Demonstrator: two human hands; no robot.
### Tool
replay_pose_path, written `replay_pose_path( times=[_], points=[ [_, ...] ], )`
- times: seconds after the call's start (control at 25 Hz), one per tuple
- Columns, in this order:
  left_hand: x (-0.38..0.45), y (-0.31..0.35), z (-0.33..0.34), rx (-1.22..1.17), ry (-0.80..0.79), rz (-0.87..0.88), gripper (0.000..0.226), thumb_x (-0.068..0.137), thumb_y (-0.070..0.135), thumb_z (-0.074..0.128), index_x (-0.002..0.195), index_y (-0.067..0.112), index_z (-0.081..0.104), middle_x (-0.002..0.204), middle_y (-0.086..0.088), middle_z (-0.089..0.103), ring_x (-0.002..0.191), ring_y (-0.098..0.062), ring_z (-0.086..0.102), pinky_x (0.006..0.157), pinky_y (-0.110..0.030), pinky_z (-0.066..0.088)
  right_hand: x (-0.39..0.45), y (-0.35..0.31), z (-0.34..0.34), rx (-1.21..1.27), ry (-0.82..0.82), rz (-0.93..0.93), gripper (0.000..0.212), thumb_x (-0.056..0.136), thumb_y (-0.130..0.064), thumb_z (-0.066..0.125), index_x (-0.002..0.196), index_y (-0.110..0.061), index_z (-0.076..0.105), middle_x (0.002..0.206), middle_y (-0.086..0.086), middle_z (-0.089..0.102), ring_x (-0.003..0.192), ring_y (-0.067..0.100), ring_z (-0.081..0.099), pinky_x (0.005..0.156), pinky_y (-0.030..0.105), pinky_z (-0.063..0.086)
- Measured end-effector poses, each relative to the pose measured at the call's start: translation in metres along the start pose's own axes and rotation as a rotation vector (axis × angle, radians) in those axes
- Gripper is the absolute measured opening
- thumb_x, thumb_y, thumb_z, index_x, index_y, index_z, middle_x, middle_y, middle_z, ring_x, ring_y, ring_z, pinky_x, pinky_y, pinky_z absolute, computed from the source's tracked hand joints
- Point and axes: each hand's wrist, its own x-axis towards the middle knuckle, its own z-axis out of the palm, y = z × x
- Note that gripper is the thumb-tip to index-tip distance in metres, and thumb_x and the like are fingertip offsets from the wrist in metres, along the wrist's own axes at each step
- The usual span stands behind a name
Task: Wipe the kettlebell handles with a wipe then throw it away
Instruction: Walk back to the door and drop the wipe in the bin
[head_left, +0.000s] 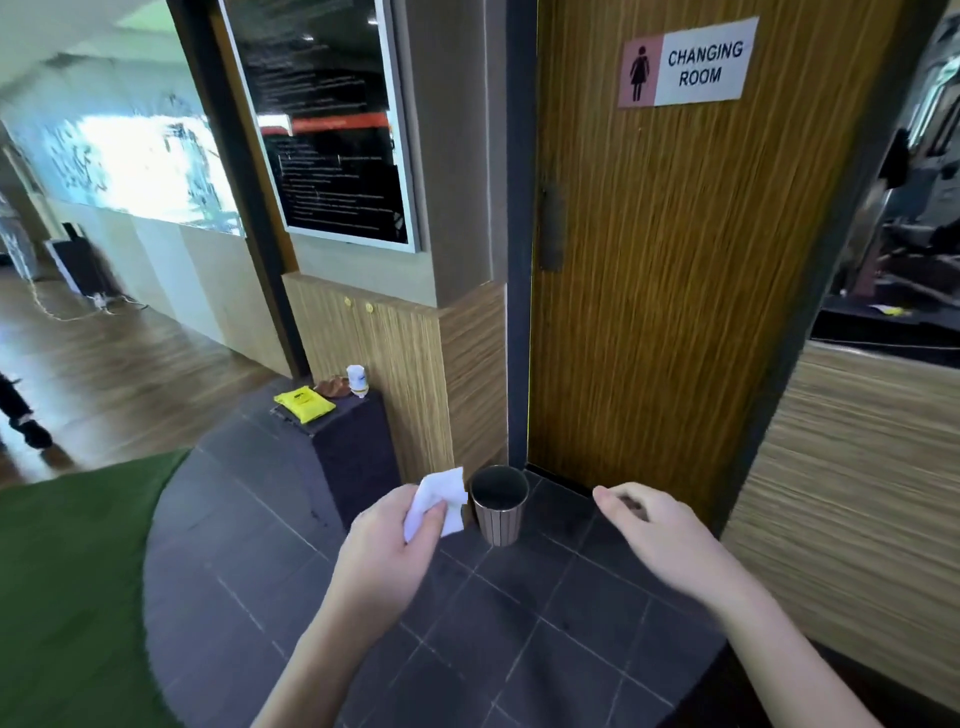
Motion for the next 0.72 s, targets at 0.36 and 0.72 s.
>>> replay_pose_path(
  times=[0.36, 0.72],
  points=[
    [0.263, -0.034, 0.084, -0.053, -0.143, 0.142, 0.041, 0.097, 0.034, 0.058, 0.064, 0.024, 0.035, 0.060, 0.013, 0.045, 0.057, -0.009, 0.038, 0.056, -0.030, 0.037, 0.212, -0.004, 0.002, 0.132, 0.145, 0.116, 0.044, 0.094, -0.069, 0.042, 0.121, -0.040, 0.063, 0.129, -0.016, 0.062, 0.124, 0.007, 0.054, 0.101, 0.029, 0.043],
    [0.451, -0.067, 0.176, -0.051, -0.157, 0.102, 0.044, 0.097, 0.035, 0.060, 0.063, 0.024, 0.034, 0.058, 0.011, 0.044, 0.054, -0.007, 0.039, 0.054, -0.029, 0.037, 0.421, 0.024, 0.003, 0.187, 0.048, 0.218, 0.029, 0.095, -0.067, 0.043, 0.113, -0.047, 0.055, 0.116, -0.020, 0.059, 0.114, 0.004, 0.054, 0.086, 0.024, 0.041]
  ],
)
